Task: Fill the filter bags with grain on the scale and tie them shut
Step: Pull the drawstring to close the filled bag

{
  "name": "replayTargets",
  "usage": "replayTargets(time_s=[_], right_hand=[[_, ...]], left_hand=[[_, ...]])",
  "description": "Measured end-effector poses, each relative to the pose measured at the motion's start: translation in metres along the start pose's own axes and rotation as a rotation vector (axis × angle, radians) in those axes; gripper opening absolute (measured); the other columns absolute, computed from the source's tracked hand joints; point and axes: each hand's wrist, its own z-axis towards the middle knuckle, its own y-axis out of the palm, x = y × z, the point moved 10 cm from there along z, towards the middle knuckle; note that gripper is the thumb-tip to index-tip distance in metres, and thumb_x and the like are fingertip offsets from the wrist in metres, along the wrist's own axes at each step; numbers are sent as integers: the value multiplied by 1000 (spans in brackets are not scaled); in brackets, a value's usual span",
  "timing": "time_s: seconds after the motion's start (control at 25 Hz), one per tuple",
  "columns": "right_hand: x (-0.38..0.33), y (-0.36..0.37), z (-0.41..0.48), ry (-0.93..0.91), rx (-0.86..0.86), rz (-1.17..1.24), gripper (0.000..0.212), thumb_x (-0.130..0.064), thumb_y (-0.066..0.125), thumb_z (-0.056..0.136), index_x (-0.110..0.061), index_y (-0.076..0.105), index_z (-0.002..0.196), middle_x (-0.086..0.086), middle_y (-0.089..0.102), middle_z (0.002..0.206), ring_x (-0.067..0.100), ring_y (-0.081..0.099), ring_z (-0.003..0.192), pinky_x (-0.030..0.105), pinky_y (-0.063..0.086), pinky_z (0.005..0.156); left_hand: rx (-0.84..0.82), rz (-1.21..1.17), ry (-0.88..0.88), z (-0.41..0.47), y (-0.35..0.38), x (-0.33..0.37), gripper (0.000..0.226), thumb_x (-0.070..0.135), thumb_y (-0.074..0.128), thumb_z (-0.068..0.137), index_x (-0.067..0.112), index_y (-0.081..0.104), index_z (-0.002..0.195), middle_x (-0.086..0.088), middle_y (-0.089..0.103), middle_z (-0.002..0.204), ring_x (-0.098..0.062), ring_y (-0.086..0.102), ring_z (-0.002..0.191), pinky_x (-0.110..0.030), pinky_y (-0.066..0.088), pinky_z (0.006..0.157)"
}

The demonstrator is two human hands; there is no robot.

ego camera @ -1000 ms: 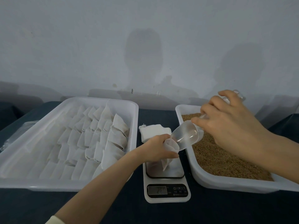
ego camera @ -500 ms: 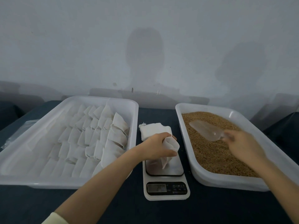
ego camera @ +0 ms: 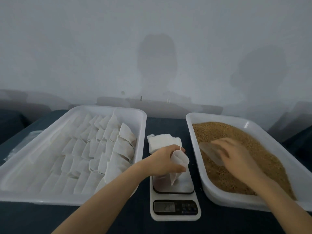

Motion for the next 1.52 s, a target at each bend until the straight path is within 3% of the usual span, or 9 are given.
replayTargets(time_s=[0.12, 0.32, 0.44, 0.6, 0.8, 1.04, 1.2, 1.4, 1.52], right_hand=[[-78, 2, -2, -371, -101, 230, 38, -9, 50, 91, -41, 62, 108, -28, 44, 124, -11, 36, 119, 10, 30, 94], [-119, 15, -1, -611, -165, 86, 18, -14, 62, 89, -29, 69, 95, -14, 50, 129, 5, 41, 120, 22, 41, 92], [-113, 21, 4, -581, -201, 92, 9, -24, 61, 89, -29, 68, 88, -17, 51, 127, 1, 37, 121, 22, 38, 95], [-100, 27, 8, -404, -271, 273, 22, -23, 59, 89, -44, 60, 83, -28, 56, 108, -13, 47, 105, 9, 39, 85], [-89, 34, 11, -177, -234, 418, 22, -18, 59, 87, -40, 59, 84, -18, 63, 86, -10, 55, 86, 5, 44, 70], [-90, 39, 12, -92, -160, 455, 11, -21, 60, 89, -30, 62, 84, -19, 60, 73, -12, 55, 73, 6, 40, 60], [-86, 40, 8, -62, -131, 476, 8, -30, 59, 90, -34, 63, 95, -15, 62, 77, -9, 57, 75, 10, 44, 62], [-84, 38, -1, -72, -132, 554, 21, -30, 56, 92, -37, 60, 112, -6, 66, 84, 2, 60, 80, 16, 47, 70], [-83, 31, -6, -120, -145, 606, 22, -29, 53, 93, -36, 63, 112, -15, 68, 99, -3, 60, 94, 12, 46, 81]], left_hand=[[5, 15, -17, -1, -1, 1, 61, 39, 73, 78, 37, 44, 131, 8, 54, 114, -11, 57, 97, -30, 54, 86], [6, 24, 12, -3, -3, 8, 64, 34, 74, 80, 26, 44, 136, 3, 56, 119, -16, 57, 106, -38, 51, 95], [-11, 17, 24, -4, -2, 9, 64, 32, 74, 81, 27, 44, 137, 4, 57, 118, -14, 57, 108, -36, 50, 96], [-8, 53, 50, -4, -5, 8, 60, 32, 74, 81, 27, 47, 135, 9, 56, 129, -7, 51, 119, -27, 44, 99], [84, 34, 36, -7, -12, 3, 77, 35, 76, 80, 26, 35, 144, 13, 45, 138, -2, 47, 118, -15, 41, 95], [319, 76, 87, -19, -47, 7, 30, 32, 78, 78, 34, 53, 95, 19, 59, 96, 1, 58, 91, -4, 45, 73], [268, 133, 120, -18, -37, 14, 20, 30, 75, 81, 32, 57, 89, 19, 59, 84, 6, 56, 79, 3, 39, 67], [294, 168, 148, -18, -36, 16, 10, 30, 68, 88, 31, 58, 87, 21, 56, 76, 10, 53, 71, 2, 38, 67], [309, 185, 140, -20, -39, 17, 8, 29, 63, 92, 27, 55, 90, 19, 55, 78, 6, 53, 72, 1, 38, 64]])
